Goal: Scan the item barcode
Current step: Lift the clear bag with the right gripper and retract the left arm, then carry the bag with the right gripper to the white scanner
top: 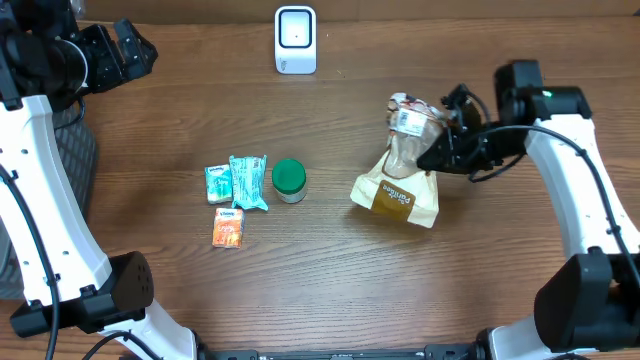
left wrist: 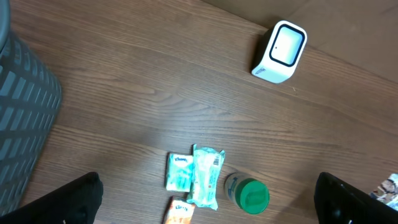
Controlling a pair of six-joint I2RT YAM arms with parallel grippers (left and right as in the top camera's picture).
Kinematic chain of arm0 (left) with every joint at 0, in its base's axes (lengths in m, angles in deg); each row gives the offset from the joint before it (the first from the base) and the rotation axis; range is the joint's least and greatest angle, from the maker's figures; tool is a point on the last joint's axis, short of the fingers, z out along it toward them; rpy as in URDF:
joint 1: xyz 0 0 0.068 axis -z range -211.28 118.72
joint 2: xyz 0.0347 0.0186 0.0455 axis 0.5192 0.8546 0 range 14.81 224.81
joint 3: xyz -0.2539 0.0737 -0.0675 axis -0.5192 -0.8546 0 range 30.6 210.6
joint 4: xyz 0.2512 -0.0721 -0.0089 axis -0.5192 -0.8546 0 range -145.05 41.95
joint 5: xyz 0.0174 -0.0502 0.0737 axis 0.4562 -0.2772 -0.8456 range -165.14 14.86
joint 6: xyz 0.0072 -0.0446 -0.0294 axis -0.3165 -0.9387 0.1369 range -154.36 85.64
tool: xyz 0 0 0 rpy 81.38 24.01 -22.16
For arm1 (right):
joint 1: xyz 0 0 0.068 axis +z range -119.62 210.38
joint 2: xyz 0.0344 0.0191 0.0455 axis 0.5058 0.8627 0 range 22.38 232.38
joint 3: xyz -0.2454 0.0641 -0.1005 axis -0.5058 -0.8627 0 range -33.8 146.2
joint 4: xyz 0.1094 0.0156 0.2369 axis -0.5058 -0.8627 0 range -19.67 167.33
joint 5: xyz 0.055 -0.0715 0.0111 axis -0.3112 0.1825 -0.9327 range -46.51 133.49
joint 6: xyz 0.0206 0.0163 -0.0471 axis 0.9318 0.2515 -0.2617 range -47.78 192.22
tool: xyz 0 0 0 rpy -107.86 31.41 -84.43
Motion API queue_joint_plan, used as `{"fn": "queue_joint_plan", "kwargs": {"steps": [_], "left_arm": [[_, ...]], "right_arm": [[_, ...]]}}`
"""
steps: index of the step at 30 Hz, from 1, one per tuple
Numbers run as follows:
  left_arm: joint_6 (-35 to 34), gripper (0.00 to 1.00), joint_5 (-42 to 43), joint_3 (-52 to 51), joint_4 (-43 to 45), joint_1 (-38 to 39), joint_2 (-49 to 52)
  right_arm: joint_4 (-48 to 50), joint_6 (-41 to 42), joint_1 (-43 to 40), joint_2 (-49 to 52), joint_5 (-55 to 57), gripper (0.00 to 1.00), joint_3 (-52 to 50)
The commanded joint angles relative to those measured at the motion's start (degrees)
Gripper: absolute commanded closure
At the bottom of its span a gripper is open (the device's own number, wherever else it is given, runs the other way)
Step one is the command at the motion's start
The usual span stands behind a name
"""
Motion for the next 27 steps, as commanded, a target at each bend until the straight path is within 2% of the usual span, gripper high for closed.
{"fn": "queue_joint_plan", "kwargs": {"steps": [1, 11, 18, 27], "left_arm": [[-0.59, 0.0, -0.35, 0.44, -0.17, -0.04, -0.66], [-0.59, 0.0, -0.33, 0.44, -0.15, 0.02, -0.66], [-0.59, 0.0, -0.33, 0.44, -0.17, 0.02, -0.66], [-0.59, 0.0, -0.33, 0.44, -0.15, 0.02, -0.66]], "right_arm": [[-0.42, -1.2, 4.96, -1.66, 9.2, 0.96, 4.26], [0.15, 2.73, 12.48, -1.66, 16.5, 0.96, 11.96], [-2.08, 11.28, 16.31, -1.66, 30.18, 0.96, 15.3], [0.76, 17.88, 18.45, -1.66, 31.01, 0.96, 16.02]]}}
